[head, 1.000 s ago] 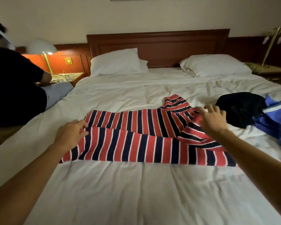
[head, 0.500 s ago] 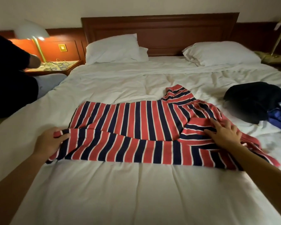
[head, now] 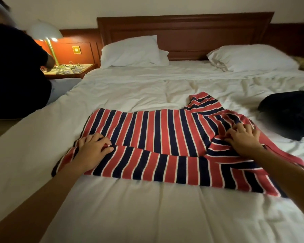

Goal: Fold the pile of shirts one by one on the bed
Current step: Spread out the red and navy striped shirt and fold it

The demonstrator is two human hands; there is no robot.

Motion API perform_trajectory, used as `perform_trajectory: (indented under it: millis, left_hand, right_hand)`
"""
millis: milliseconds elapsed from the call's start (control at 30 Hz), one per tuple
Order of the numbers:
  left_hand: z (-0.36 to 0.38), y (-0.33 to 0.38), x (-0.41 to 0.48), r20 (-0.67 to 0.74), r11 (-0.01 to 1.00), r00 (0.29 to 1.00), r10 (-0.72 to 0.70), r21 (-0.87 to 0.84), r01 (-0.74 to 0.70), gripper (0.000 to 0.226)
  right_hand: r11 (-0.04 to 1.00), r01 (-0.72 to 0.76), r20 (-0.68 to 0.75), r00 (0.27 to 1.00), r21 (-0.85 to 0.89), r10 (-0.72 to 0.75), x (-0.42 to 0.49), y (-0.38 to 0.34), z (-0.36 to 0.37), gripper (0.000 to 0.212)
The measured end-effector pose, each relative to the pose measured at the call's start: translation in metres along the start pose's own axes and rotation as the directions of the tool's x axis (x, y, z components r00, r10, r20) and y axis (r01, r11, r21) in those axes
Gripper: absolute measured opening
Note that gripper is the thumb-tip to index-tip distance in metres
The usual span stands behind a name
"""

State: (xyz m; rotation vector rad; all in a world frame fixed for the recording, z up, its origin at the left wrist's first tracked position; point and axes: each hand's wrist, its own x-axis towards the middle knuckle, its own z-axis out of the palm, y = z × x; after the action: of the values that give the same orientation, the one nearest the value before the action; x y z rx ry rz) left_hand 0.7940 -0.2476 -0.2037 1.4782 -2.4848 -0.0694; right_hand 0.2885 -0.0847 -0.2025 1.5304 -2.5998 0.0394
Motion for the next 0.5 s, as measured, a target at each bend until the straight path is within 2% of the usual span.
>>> perform_trajectory:
  millis: [67,167,233,300,400,500]
  left_hand:
    - [0.003,0.000,0.005,-0.045,0.999,0.999,-0.027,-0.042,0.025,0.012]
    - [0.005,-0.007,0.012,-0.126,0.995,0.991,-0.052,-0.089,0.041,0.012]
    - [0.007,-0.012,0.015,-0.136,0.995,0.988,-0.071,-0.077,0.061,0.010]
    - [0.010,-0.015,0.018,-0.080,0.996,0.993,-0.090,-0.027,0.088,0.012]
    - [0.009,-0.021,0.019,0.027,0.995,0.994,-0.102,-0.014,0.103,0.033]
    - [-0.012,-0.032,0.018,0.145,0.963,0.987,-0.068,-0.248,0.103,0.058]
  right_hand:
    - [1.000,0.025,-0.088,0.996,0.012,-0.024,0.007,-0.005,-0.002,0.032]
    - [0.995,0.076,-0.307,0.950,0.071,-0.050,0.023,-0.012,-0.010,0.031]
    - [0.994,0.066,-0.337,0.941,0.089,-0.032,0.034,-0.018,-0.016,0.031]
    - [0.994,0.026,-0.228,0.974,0.110,-0.001,0.039,-0.026,-0.015,0.038]
    - [0.993,0.024,-0.007,1.000,0.115,-0.024,0.030,-0.033,0.002,0.059]
    - [0.987,0.065,0.087,0.993,0.147,-0.078,0.010,-0.027,0.014,0.067]
